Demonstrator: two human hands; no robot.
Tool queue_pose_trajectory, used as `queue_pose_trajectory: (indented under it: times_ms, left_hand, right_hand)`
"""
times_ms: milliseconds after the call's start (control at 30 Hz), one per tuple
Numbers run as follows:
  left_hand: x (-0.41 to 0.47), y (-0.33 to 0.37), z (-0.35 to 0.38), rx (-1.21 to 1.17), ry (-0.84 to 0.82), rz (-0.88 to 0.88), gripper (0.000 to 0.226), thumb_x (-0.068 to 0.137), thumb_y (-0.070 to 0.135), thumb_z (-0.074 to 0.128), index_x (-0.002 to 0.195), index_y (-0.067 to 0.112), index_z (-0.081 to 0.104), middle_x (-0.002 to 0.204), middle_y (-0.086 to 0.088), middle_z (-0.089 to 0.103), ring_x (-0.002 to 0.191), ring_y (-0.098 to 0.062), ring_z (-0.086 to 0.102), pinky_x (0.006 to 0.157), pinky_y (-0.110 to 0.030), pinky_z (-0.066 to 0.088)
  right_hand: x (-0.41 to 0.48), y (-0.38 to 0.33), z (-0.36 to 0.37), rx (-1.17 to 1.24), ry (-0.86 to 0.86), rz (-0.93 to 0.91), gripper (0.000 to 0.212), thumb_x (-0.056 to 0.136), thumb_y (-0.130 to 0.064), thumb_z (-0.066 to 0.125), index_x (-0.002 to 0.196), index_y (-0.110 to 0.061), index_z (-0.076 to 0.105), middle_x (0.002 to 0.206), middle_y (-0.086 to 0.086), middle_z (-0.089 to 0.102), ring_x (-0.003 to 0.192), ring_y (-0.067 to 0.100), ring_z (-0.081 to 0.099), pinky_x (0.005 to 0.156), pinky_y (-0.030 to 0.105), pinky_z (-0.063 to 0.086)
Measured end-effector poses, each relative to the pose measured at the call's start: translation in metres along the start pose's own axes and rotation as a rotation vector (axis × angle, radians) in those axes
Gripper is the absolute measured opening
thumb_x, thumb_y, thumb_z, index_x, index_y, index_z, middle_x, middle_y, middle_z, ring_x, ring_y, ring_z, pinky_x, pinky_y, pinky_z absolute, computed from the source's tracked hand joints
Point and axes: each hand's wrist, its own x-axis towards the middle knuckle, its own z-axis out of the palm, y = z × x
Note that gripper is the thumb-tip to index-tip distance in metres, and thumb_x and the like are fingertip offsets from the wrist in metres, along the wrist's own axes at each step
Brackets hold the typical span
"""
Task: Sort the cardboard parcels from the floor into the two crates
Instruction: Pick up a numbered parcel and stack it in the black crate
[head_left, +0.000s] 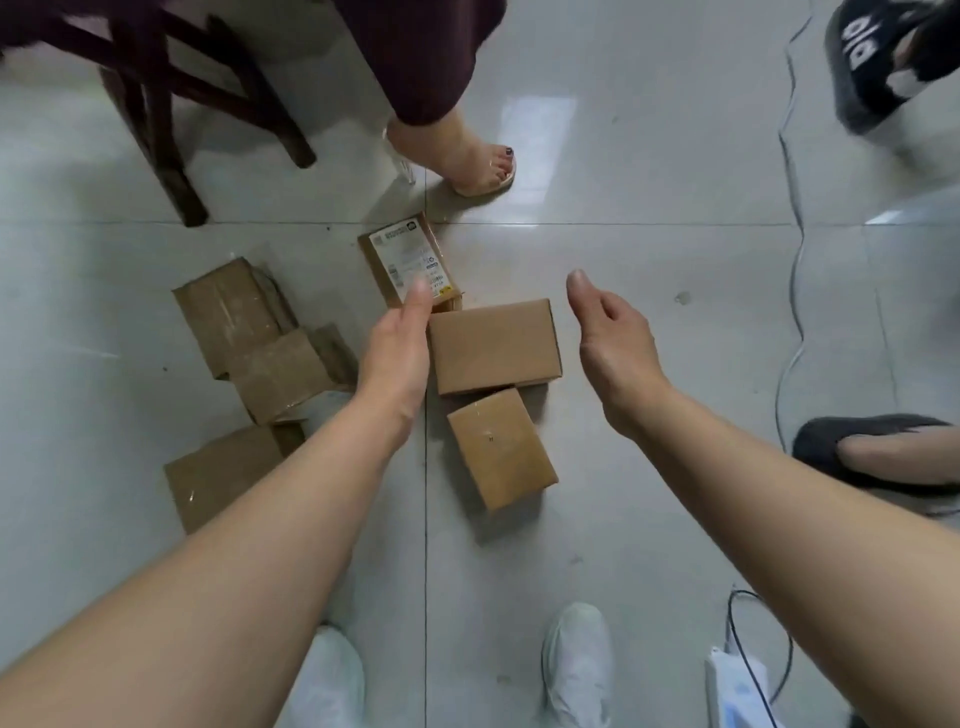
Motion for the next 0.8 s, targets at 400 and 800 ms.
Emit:
queue_pose_trajectory:
  times_ms: [400, 800]
  left_hand:
    - [0.113, -0.099, 0.05, -0.24, -0.07, -0.303, 0.037, 0.098, 0.049, 0.041, 0.122, 0.021, 0.049, 0.096, 0.007, 0.053, 0.085, -0.008, 0.051, 0.091, -0.026, 0.04]
    - [0.054, -0.023, 0.011, -0.352, -0.046, -0.305, 0.041, 0.099, 0.047, 0.04, 0.115, 0.013, 0.057, 0.098, -0.003, 0.065, 0.084, -0.015, 0.063, 0.054, -0.02, 0.053]
  right_hand:
    - [0.121, 0.112, 0.055, 0.032, -0.052, 0.306, 0.059, 0.093, -0.062, 0.038, 0.125, -0.013, 0.05, 0.119, 0.0, 0.056, 0.107, 0.019, 0.054, 0.092, 0.03, 0.041]
    - [0.045, 0.016, 0.024, 0.099, 0.02, 0.295, 0.034, 0.1, -0.051, 0.033, 0.106, -0.019, 0.043, 0.089, -0.008, 0.049, 0.086, 0.011, 0.047, 0.084, 0.026, 0.033]
